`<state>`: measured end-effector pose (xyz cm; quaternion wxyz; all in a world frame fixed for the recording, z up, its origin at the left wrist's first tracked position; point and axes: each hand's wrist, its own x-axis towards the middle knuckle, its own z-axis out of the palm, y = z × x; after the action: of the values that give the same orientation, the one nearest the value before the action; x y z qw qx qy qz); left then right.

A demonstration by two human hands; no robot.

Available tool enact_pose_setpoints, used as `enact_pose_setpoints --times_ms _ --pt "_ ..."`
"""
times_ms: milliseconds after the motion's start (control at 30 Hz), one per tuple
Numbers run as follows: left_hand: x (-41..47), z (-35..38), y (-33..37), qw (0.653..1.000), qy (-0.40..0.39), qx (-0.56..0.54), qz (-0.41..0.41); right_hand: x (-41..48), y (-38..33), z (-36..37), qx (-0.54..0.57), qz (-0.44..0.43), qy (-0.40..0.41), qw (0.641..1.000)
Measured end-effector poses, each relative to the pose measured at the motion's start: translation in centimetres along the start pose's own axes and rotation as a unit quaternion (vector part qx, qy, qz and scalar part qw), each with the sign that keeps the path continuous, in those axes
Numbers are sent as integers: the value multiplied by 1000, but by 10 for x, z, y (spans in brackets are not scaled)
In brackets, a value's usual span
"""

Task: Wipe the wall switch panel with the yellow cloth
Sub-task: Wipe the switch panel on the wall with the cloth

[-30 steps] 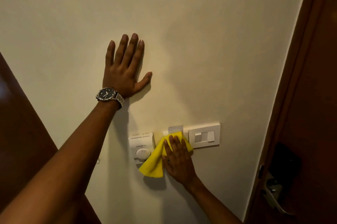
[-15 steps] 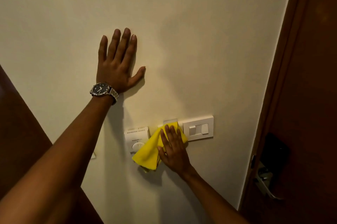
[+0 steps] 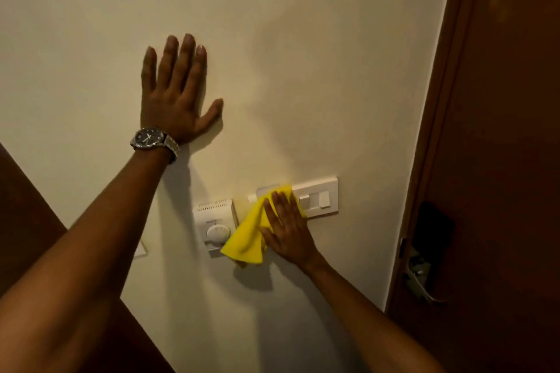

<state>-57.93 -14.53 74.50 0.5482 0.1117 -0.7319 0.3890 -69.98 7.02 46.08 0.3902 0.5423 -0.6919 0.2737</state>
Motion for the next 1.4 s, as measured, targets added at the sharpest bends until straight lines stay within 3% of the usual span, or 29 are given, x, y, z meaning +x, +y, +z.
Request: enact_pose_setpoints --times_ms 167,267,400,600,767,833,1000,1133,1267,1333,1400 --pt "1 -2 -3 1000 -9 -6 -2 3 -14 5 11 -94 -54 994" --pt "1 -5 -1 1000 -16 -10 -4 -30 3 1 -43 -135 -103 985" --pt "1 -4 -4 1000 -15 -14 0 -50 19 -4 -85 -78 -77 990" --pt "0 -1 -3 1000 -19 -18 0 2 -22 3 45 98 -14 994" --pt "3 -3 -4 999 -37 -14 2 -25 -12 8 -28 -62 -121 990" --pt "2 -6 -4 999 -44 -11 5 -46 5 6 -67 -75 -134 986" --pt "2 -6 -5 998 -62 -13 9 -45 -1 1 -34 38 -113 992" --pt "9 -20 -1 990 -134 -42 2 -20 -34 -5 26 119 -74 990" --pt "1 -63 21 966 -210 -103 -107 -17 -46 -19 -53 96 -78 991" --pt "-34 -87 52 955 -167 -120 -213 -9 -45 -31 -62 101 -97 988" --pt "-97 -109 95 917 -132 -139 -350 2 -44 -34 -73 128 -147 978"
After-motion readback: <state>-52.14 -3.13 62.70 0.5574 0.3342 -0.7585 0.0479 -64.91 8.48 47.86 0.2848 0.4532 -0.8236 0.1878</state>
